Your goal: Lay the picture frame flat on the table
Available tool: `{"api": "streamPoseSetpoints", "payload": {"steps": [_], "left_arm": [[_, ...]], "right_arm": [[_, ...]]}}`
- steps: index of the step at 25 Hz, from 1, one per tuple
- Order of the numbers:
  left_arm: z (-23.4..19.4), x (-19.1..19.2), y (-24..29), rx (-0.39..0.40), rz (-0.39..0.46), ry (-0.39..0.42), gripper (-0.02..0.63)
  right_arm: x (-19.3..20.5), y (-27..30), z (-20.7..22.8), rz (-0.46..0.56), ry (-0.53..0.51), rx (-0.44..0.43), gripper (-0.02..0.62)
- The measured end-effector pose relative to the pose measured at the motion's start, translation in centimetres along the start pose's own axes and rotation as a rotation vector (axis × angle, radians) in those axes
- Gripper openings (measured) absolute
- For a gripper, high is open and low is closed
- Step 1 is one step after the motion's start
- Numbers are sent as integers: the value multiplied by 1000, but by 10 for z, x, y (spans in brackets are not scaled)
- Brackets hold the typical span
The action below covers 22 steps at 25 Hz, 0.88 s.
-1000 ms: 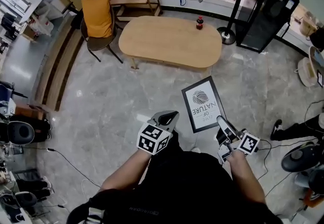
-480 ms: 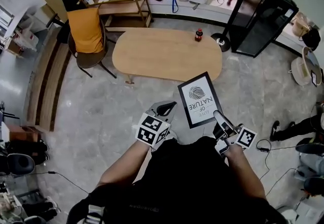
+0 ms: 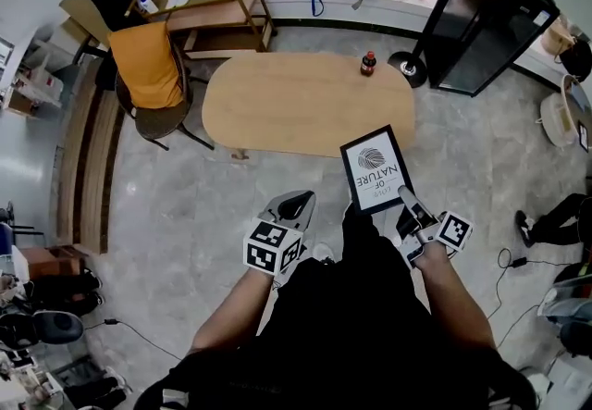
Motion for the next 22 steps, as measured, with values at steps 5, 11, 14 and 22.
{"api": "streamPoseSetpoints", "payload": {"steps": [5, 11, 14, 22], "left_arm": [[-36, -27, 28, -36, -67, 2, 5], [-55, -70, 108, -84, -132, -34, 5], [-56, -97, 147, -85, -136, -64, 5], [-80, -108, 234, -100, -221, -76, 5]], "right_arm": [[-34, 48, 57, -56, -42, 114, 52], [-91, 100, 155, -101, 57, 218, 52], [-115, 121, 195, -131, 95, 243, 52], [-151, 185, 297, -169, 123, 292, 52]]}}
Point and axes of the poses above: the fingertips, and each gripper's own axes: y forward along the fingers, z to its right, x out of its underside, the point moved 1 cm from there along -y, backward along the fingers, and after that the axes turned 10 degrees about -x, right-handed, at the moved point
